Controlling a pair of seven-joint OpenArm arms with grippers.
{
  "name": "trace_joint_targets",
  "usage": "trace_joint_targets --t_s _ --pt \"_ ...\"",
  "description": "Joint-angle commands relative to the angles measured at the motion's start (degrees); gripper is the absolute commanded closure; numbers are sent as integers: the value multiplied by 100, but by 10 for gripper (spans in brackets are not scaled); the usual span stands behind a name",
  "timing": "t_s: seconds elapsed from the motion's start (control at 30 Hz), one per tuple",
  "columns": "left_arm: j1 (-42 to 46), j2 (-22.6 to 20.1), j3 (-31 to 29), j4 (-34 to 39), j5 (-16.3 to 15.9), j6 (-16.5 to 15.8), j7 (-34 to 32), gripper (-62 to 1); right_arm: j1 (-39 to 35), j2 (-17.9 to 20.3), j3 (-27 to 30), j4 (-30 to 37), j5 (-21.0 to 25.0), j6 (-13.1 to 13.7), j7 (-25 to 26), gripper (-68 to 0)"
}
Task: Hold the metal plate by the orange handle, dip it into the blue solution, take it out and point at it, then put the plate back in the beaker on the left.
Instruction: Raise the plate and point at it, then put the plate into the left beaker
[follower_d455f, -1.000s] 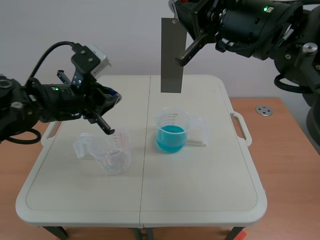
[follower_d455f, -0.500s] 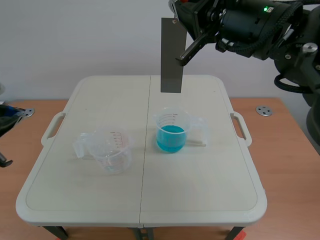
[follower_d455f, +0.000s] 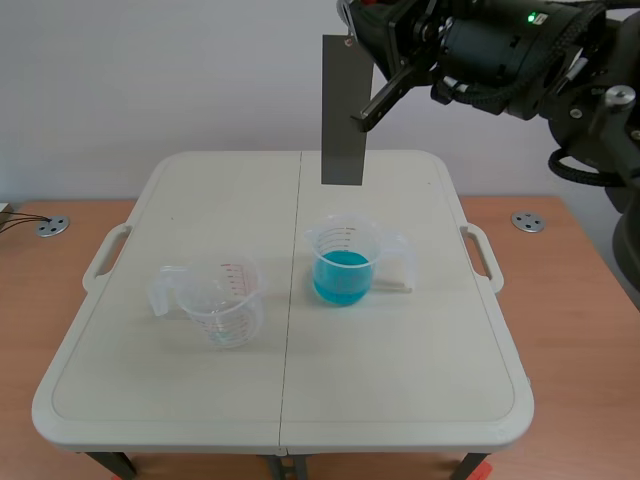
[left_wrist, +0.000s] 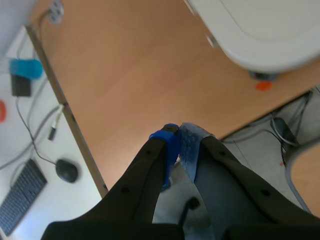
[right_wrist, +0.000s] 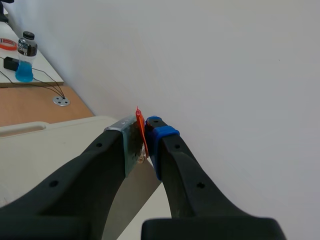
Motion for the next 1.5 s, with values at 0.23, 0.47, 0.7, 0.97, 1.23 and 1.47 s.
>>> trace_joint_targets --t_s 0.23,0.47,0.7,0.97,1.23,1.47 --pt "752 588 37 22 -31 2 -81 -18 90 -35 63 131 63 -4 219 -13" --pt "992 946 37 17 -31 -7 -33 -18 186 -116 -155 131 61 -4 195 -13" --pt "992 1016 37 11 -28 -9 79 -18 361 -229 -444 131 57 -4 144 -13" --pt "990 1014 37 -22 -31 -11 116 -18 498 -466 -833 129 57 -4 35 -13" --pt "990 1014 39 -20 -31 -55 116 -18 551 -673 -1241 127 57 -7 -136 -13" --pt "990 1014 44 -20 -31 -57 114 -18 546 -688 -1644 125 61 -7 -160 -13"
